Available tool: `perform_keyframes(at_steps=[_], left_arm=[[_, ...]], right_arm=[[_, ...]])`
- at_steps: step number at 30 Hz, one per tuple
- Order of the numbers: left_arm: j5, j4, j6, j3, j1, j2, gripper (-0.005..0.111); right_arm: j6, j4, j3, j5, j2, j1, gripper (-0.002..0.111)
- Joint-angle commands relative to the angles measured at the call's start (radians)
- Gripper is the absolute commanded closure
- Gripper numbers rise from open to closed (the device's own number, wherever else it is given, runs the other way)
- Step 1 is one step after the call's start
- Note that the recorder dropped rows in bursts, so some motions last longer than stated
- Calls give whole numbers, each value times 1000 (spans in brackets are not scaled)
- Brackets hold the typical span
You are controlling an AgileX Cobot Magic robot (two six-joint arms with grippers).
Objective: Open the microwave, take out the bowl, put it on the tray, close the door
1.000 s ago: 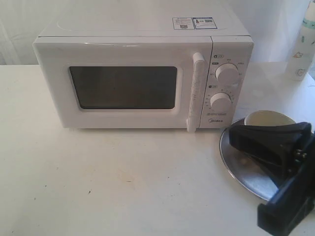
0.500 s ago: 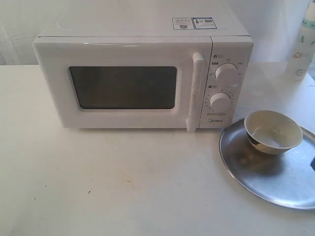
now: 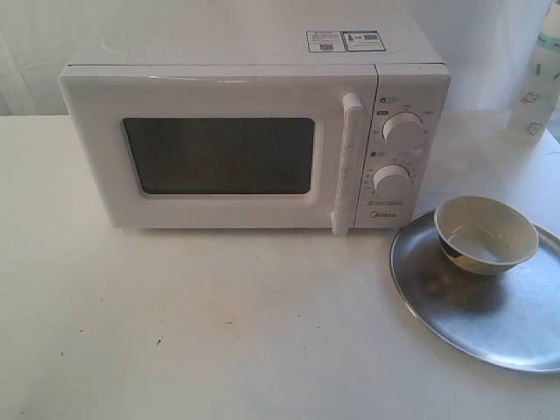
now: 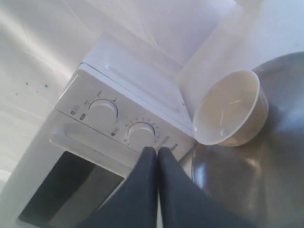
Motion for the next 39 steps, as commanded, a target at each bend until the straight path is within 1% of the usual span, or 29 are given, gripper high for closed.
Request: perform_keyframes(at_steps=[1,3,5,8,9,12,14,16,18,20,23,27,31,39], left_arm=[[2,-8,0,-3,-3,-2,107],[2,-8,0,-3,-3,-2,107],[2,-8,0,-3,-3,-2,107],[2,-8,0,-3,-3,-2,107],[2,-8,0,-3,-3,-2,107],[2,-8,0,-3,-3,-2,107],[2,-8,0,-3,-3,-2,107],[2,-8,0,-3,-3,-2,107],[2,-8,0,-3,-3,-2,107],[2,-8,0,-3,-3,-2,107],[2,-8,0,-3,-3,-2,107],[2,-8,0,-3,-3,-2,107],[2,-8,0,-3,-3,-2,107],[2,-8,0,-3,-3,-2,107]], right_arm=[[-31,-33,5,22,-6,-10,108],[-101,-35,5,41,-6,-10,108],[-214,-35,5,66,-6,-10,108],[-430,10,5,116,-6,-10,108],[-532,45,5,136,-6,-12,108],[-866,185,5,152,-6,-12,108],[-1100,319,5,135,-6,-12,108],[-1397,494,5,119,-6,-12,108],[-1570,634,5,117,-6,-15,108],[-1580,644,5,117,-6,-22,108],[-1580,632,5,117,-6,-68,108],[-1580,622,5,117,-6,-191,108],[-1580,622,5,117,-6,-274,108],[-1580,622,5,117,-6,-283,108]])
